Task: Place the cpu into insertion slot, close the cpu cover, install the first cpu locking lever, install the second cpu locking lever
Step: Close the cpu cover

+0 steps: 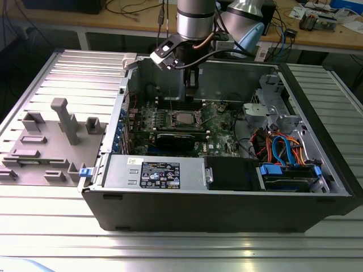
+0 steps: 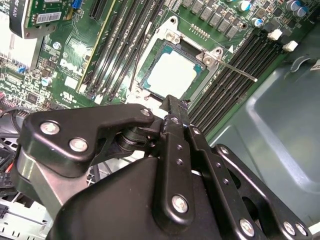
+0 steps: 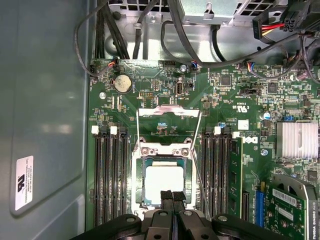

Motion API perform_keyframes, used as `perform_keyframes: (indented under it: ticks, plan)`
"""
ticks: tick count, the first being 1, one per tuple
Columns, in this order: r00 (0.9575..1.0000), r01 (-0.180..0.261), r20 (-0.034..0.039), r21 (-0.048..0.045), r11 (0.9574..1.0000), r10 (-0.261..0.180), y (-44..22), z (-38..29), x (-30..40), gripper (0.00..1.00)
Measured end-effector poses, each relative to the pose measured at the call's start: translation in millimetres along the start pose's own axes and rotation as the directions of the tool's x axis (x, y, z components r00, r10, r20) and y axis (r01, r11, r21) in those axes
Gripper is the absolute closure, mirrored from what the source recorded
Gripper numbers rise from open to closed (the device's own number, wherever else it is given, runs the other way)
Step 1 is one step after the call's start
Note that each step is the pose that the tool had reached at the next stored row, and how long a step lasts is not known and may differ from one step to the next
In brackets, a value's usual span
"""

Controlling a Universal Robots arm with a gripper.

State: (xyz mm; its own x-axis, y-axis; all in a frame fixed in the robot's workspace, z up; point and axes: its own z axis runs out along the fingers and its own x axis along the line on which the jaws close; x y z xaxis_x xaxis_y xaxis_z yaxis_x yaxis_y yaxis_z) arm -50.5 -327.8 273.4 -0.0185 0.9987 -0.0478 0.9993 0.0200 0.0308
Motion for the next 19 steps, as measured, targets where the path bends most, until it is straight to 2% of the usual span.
perform_keyframes:
  ticks: [9,19]
  plan:
    - [1.0,0.0,-0.0001,-0.0001,1.0,0.0,0.1,-1.9,-0.1,0.89]
    - [1.0,0.0,-0.0002,0.0,1.0,0.0,3.1,-1.9,-0.1,0.89]
